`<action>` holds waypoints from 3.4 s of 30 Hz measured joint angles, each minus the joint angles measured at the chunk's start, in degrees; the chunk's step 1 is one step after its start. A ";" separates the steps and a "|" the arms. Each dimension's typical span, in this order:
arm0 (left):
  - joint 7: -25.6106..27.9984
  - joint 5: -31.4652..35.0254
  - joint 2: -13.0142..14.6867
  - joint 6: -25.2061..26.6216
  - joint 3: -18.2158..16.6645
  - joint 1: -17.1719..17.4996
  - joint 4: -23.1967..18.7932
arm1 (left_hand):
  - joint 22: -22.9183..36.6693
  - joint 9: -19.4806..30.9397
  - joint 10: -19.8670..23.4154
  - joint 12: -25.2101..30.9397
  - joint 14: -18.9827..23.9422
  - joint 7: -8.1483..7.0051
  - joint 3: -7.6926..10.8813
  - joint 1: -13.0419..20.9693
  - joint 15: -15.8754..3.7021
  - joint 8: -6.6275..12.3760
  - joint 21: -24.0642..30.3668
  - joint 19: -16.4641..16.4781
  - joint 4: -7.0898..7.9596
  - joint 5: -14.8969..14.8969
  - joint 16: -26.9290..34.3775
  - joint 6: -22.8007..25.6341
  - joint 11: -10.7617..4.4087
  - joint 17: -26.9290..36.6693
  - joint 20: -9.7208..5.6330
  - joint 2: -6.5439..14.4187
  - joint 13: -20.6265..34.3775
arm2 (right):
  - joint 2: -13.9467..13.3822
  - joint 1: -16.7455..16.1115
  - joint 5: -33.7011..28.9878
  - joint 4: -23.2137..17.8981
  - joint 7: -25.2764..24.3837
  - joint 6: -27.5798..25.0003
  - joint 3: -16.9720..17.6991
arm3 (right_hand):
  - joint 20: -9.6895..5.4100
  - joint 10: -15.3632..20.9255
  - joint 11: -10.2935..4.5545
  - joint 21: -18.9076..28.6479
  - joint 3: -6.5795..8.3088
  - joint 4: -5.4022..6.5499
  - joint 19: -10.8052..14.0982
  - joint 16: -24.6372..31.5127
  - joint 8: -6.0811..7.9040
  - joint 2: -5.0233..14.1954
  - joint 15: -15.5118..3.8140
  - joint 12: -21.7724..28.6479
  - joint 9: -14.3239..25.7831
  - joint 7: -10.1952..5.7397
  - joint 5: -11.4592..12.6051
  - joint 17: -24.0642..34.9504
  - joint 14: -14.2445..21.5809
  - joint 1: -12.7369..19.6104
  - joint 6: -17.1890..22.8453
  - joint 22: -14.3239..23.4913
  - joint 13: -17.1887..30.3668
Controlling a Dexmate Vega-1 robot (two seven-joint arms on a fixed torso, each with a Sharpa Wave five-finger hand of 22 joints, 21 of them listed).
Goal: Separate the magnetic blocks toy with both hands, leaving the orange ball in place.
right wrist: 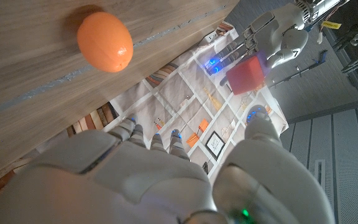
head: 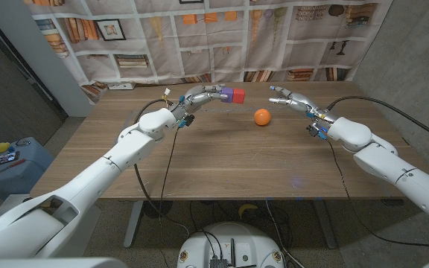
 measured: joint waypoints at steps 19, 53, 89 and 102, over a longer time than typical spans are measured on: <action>-2.65 -1.03 -2.82 -1.61 1.62 -2.52 4.15 | 0.00 0.00 0.00 0.00 0.00 0.00 -0.40 -0.37 0.00 -0.40 0.00 0.00 0.08 0.21 0.00 0.00 0.00 0.00 0.00 0.37 0.00 | 0.93 0.11 1.83 -0.83 1.95 -0.59 -0.63 | 1.96 0.10 1.95 0.00 -0.09 0.41 -3.18 0.00 0.79 -0.47 2.04 0.25 0.53 1.81 0.38 0.53 0.00 -0.47 -0.04 0.30 0.40; -4.47 -1.50 -5.82 -3.25 3.15 -4.29 8.20 | 0.00 0.00 -0.10 0.01 0.01 0.00 -1.36 -0.38 0.00 -0.83 0.00 -0.31 -0.06 0.18 0.05 0.00 0.11 0.00 0.31 0.37 0.00 | 2.37 0.06 -1.22 -5.08 -1.33 -3.48 -1.78 | 2.66 -0.01 2.66 0.90 -0.25 0.56 -2.62 0.90 1.45 -1.14 2.96 1.34 1.32 2.09 0.05 0.79 -0.32 -1.15 -0.32 0.28 0.53; -5.57 -1.61 -7.12 -3.44 3.94 -5.12 10.00 | 0.00 0.00 -0.31 0.01 0.01 0.00 -2.13 -0.38 0.00 -0.88 0.00 -0.31 -0.23 0.16 0.05 0.00 0.32 0.00 0.30 0.38 0.00 | 4.66 -0.34 -3.08 -5.69 -6.09 -5.27 -2.18 | 1.02 -0.01 2.65 1.33 3.11 -0.21 2.30 2.24 8.11 1.52 1.90 3.41 4.11 1.68 0.79 1.05 -0.31 4.07 12.77 0.13 0.79; -5.71 -1.79 -7.47 -3.02 4.15 -5.24 10.31 | 0.15 0.00 -0.31 0.01 0.01 0.00 -2.14 -0.38 0.00 -1.00 0.00 -0.31 -0.25 0.11 0.05 0.00 0.31 0.00 0.30 0.38 0.00 | 5.62 -1.05 -4.50 -5.94 -9.04 -4.68 -2.01 | -0.42 1.87 2.03 1.78 4.45 -0.51 6.21 3.30 12.01 1.90 0.31 4.71 5.95 1.46 0.78 1.04 0.04 6.58 19.18 0.13 1.07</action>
